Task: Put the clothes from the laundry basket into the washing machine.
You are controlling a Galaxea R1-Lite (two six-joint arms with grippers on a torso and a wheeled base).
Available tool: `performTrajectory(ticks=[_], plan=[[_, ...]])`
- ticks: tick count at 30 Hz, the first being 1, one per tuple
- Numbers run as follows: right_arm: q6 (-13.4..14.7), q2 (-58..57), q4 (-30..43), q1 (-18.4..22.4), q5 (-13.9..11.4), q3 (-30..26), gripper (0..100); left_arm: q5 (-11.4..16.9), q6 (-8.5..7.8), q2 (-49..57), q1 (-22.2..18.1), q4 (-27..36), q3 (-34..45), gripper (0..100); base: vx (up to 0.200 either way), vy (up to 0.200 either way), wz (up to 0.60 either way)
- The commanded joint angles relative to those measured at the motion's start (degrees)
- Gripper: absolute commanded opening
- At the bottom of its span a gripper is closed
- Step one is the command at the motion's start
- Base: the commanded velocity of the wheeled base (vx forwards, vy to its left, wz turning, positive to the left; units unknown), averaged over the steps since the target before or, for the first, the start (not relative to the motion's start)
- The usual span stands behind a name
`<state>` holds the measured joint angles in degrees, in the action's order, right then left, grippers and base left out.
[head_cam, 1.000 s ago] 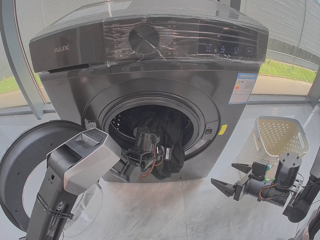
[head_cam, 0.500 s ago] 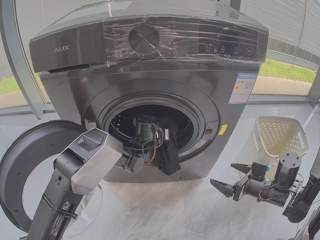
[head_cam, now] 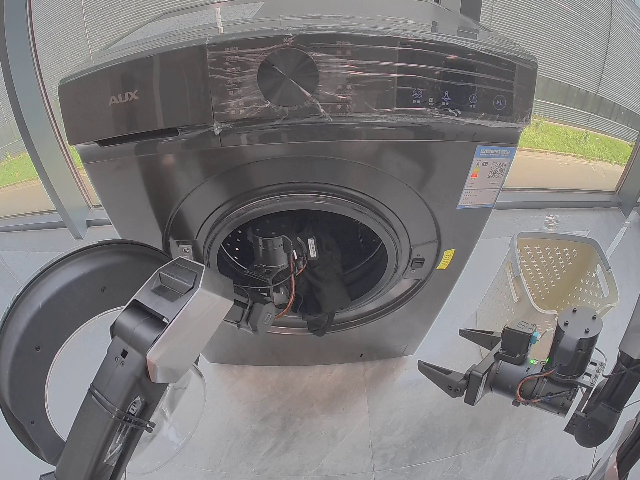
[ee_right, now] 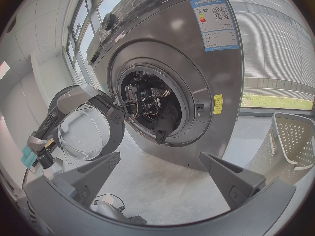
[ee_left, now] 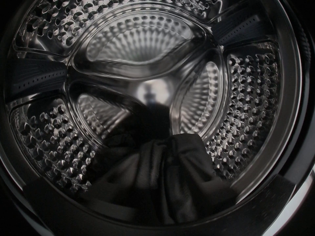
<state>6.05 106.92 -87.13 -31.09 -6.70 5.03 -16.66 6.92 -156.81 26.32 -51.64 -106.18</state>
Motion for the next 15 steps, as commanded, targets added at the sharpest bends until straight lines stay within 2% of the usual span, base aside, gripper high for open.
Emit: performTrajectory(ticks=[1,2,4,8,10,12,15], plan=[[0.0,0.2,0.0,0.0,-0.1,0.0,100,0.4,-0.16,1.1,0.8,0.0,4.1,100,0.0,0.0,0.0],[0.0,0.2,0.0,0.0,-0.1,0.0,100,0.4,-0.16,1.1,0.8,0.0,4.1,100,0.0,0.0,0.0],[0.0,0.2,-0.1,0.0,-0.1,0.1,100,2.2,-0.24,5.3,2.4,0.6,10.6,100,0.0,0.0,0.0],[0.0,0.0,-0.2,0.0,-0.1,0.3,100,7.6,-0.16,10.0,4.3,0.9,20.8,100,0.0,0.0,0.0],[0.0,0.0,-0.2,0.0,-0.1,0.3,100,9.2,-0.16,11.3,4.7,0.9,24.3,100,0.0,0.0,0.0],[0.0,0.1,-0.2,-0.1,-0.1,0.4,100,10.7,-0.16,11.9,4.8,0.9,26.4,100,0.0,0.0,0.0],[0.0,0.0,-0.2,-0.2,-0.1,0.4,100,11.0,-0.42,11.3,4.8,0.9,27.1,100,0.0,0.0,0.0]])
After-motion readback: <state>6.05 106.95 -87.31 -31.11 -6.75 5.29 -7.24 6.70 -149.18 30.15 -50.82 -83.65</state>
